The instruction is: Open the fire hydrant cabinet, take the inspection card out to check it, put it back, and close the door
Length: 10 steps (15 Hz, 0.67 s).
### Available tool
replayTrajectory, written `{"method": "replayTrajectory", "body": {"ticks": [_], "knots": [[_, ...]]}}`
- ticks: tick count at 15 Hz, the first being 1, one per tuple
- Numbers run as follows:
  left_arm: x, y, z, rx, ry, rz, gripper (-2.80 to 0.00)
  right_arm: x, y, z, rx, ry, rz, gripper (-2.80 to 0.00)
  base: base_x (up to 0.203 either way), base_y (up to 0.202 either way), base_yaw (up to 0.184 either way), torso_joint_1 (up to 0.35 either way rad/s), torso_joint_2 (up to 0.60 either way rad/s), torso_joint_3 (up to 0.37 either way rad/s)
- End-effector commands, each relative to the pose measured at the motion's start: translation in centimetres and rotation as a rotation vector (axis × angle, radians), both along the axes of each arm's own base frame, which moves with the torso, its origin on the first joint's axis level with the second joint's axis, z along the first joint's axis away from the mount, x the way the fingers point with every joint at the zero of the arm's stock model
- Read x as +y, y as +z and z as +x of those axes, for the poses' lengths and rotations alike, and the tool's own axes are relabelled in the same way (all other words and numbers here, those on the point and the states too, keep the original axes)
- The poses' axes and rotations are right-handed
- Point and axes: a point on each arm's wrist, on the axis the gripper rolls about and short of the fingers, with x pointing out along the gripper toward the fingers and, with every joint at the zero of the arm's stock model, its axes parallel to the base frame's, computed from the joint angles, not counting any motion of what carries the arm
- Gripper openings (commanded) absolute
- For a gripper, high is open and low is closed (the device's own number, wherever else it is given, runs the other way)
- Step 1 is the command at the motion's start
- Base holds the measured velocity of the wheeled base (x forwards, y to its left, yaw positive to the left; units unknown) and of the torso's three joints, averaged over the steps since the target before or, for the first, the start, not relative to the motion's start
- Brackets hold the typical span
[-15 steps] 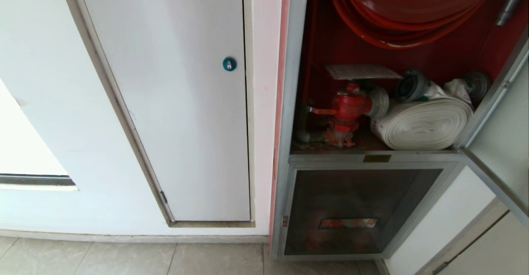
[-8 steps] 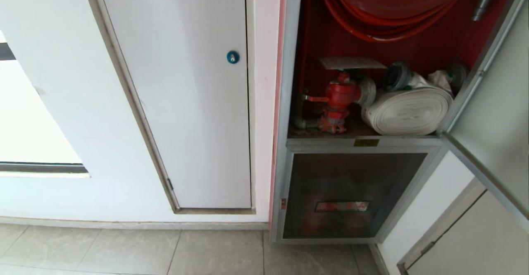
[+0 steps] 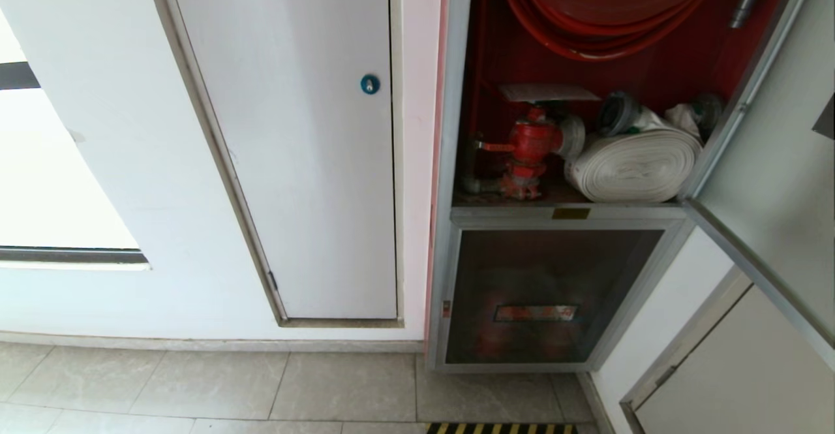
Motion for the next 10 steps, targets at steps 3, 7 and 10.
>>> {"method": "replayTrajectory", "body": {"ticks": [3,7,10], "knots": [[0.00,0.00,0.01,0.001,0.000,0.000,-2.80,0.00,0.02,0.01,0.000,0.000,0.000,-2.80,0.000,0.000,0.000,0.000,0.00,0.000],[0.00,0.00,0.01,0.001,0.000,0.000,-2.80,0.00,0.04,0.01,-0.003,-0.001,0.014,-2.80,0.000,0.000,0.000,0.000,0.00,0.000],[0.00,0.00,0.01,0.001,0.000,0.000,-2.80,-0.01,0.03,0.00,0.001,-0.009,0.012,-2.80,0.000,0.000,0.000,0.000,0.00,0.000]]}}
